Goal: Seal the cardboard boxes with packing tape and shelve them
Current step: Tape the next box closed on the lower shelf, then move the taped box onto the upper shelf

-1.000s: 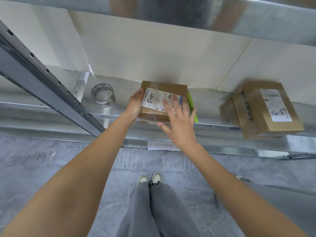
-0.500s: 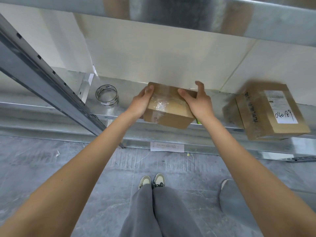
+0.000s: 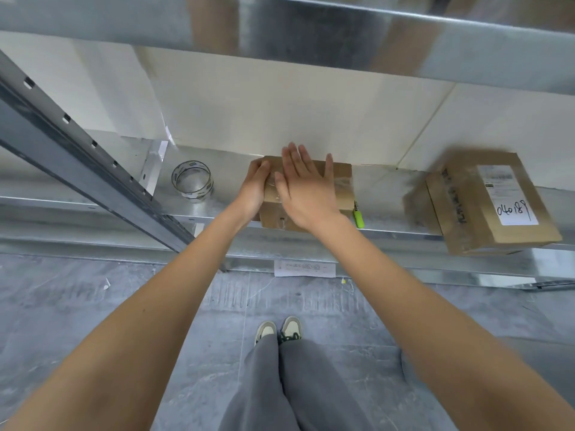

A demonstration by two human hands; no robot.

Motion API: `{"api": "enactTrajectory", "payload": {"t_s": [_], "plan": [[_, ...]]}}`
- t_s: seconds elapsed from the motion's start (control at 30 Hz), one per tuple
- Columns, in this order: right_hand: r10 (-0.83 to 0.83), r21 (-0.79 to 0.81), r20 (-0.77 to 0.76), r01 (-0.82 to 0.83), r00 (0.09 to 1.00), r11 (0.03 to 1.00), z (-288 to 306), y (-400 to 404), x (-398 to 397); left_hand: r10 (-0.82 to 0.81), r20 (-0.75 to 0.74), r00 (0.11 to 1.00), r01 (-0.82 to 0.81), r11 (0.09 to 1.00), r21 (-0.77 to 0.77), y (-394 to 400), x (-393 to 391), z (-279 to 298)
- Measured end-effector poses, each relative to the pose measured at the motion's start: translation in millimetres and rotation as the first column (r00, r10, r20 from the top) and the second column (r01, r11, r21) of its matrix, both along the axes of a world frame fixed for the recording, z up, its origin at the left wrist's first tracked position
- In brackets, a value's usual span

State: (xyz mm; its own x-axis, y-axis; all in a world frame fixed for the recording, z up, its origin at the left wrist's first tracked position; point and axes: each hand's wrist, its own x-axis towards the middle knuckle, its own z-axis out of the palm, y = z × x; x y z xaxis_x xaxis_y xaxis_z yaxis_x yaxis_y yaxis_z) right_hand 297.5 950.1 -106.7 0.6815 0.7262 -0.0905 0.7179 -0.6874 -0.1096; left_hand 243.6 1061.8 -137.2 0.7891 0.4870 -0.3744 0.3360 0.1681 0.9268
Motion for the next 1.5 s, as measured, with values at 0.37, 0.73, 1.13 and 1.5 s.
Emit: {"api": "enactTrajectory", "payload": {"t_s": [0.37,0.73,1.13,1.5], "plan": [[0.123,0.119,0.067,-0.13,0.99,0.984,-11,-47,-56,-0.011,-0.018,1.0,0.011,1.0,0.001,0,1,2],[-0.343,0.206,-0.868,0.888,0.36,0.41,-9,-75,7,-0.135,-0.155,0.979,0.127,0.99,-0.061,-4,-24,19],[-0.127,0.186,-0.96,0.908,0.249,0.374,-11,-116,-36,-0.03,-0.141,0.99,0.063,0.969,0.237,-49,-67,19],[-0.091,0.287,-0.935,0.88,0.344,0.379,39,-194,-91,0.138,-0.104,0.985,-0.123,0.983,0.138,-150,-118,78]]}}
